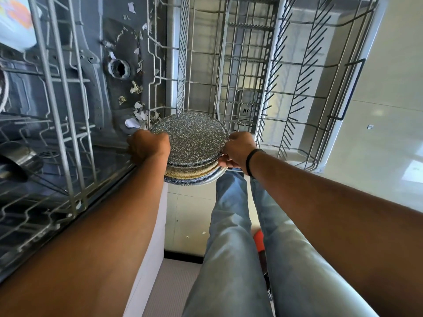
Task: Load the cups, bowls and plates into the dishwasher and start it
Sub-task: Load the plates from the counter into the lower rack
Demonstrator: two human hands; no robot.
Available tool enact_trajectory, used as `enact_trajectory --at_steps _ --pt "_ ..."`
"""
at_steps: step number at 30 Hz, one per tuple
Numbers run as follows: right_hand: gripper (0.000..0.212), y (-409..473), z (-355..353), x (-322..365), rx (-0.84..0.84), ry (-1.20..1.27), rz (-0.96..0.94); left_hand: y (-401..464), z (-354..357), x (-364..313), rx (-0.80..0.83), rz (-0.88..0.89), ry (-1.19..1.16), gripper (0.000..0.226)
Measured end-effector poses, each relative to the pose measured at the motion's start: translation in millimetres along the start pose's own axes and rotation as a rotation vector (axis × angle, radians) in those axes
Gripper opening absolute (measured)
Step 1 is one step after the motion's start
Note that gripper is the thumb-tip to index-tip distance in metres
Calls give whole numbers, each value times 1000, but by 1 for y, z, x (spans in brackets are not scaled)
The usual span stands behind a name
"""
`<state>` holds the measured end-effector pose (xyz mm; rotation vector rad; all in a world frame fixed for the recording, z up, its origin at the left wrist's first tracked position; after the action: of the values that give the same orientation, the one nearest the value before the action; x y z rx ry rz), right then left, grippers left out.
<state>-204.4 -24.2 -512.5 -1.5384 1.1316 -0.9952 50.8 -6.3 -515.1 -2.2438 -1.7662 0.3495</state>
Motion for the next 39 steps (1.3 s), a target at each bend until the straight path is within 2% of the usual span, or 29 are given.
enact_trajectory --at_steps 5,11,14,19,22,24,27,35,37,39 --pt "56 0 0 -3 -25 4 11 2 4 3 4 9 42 40" --pt "60 3 1 -8 -37 1 1 -7 0 -4 46 36 103 43" --pt "55 4 1 -8 -13 -3 -18 -3 7 2 24 54 112 48" --pt "19 9 -2 -6 -52 -126 -147 -32 -3 -10 22 171 128 61" --pt "20 9 -4 -5 -70 -126 -189 -47 -4 -16 14 278 183 57" --pt "29 10 -5 -5 -76 -129 -204 -54 -1 -19 9 360 206 57" --pt "21 11 -7 -5 -98 -129 -240 -63 2 -24 5 439 203 55" --pt "22 14 -15 -7 -84 -87 -267 -75 2 -33 14 474 136 49" --pt "14 15 -19 -8 -75 -91 -273 -78 4 -33 16 485 128 48" --pt "24 14 -22 -8 -80 -106 -284 -83 6 -33 26 495 132 47"
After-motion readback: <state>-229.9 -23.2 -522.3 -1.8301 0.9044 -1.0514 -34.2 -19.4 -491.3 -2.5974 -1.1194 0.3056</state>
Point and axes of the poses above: each hand's wrist, its own y-axis towards the middle knuckle, its own z-axis out of the palm, x = y × z, the point moved 6 cm from there along y, towards the middle knuckle, and after that the axes turned 12 degrees about -x, right-handed, at the moved point
